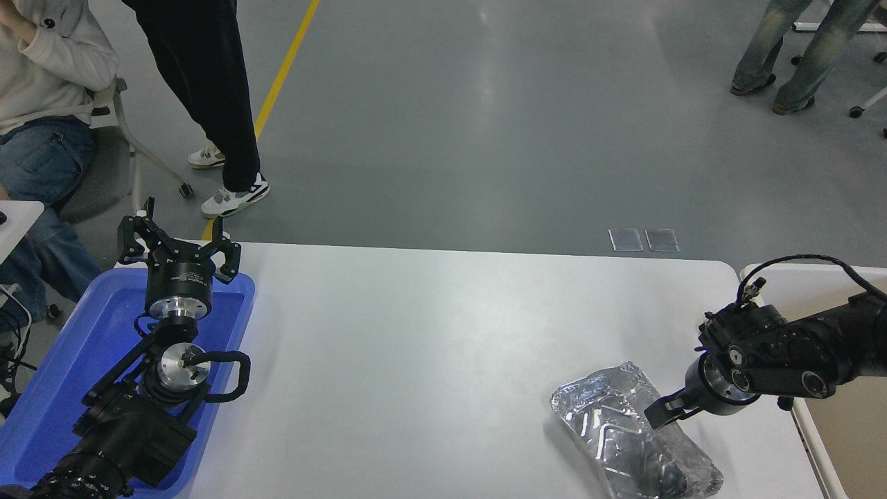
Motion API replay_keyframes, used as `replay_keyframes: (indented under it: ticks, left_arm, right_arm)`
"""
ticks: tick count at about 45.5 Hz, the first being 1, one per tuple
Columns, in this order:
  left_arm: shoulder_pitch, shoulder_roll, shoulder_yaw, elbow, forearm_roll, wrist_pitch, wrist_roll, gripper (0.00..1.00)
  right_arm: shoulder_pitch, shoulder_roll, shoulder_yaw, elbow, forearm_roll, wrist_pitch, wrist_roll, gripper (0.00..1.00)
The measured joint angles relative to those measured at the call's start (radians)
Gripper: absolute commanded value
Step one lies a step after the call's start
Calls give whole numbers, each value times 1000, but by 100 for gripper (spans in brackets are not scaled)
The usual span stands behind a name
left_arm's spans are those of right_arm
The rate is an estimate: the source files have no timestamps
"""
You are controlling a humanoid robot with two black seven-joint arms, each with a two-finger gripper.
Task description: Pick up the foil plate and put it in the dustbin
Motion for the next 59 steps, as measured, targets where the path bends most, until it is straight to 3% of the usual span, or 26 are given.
replay_keyframes:
  ticks: [7,16,19,25,26,29,59]
  left_arm:
    - [0,0,0,0,0,0,0,99]
    - [0,0,0,0,0,0,0,99]
    - [0,0,0,0,0,0,0,99]
    - [0,0,0,0,0,0,0,99]
    - [0,0,0,0,0,0,0,99]
    - [0,0,0,0,0,0,0,99]
    - [0,0,0,0,0,0,0,99]
  right_arm:
    - [-14,5,6,-12,-1,-2,3,92]
    - [-25,8,10,-20,-1,-12,16,60]
    - [-27,8,10,-22,-2,-15,24,45]
    - [-31,9,10,-24,-7,-17,41,34]
    - [-31,9,10,-25,-10,-18,44,29]
    - [-33,9,10,-25,-17,-19,52,0]
    - [-22,3,9,-18,-36,-17,69,0]
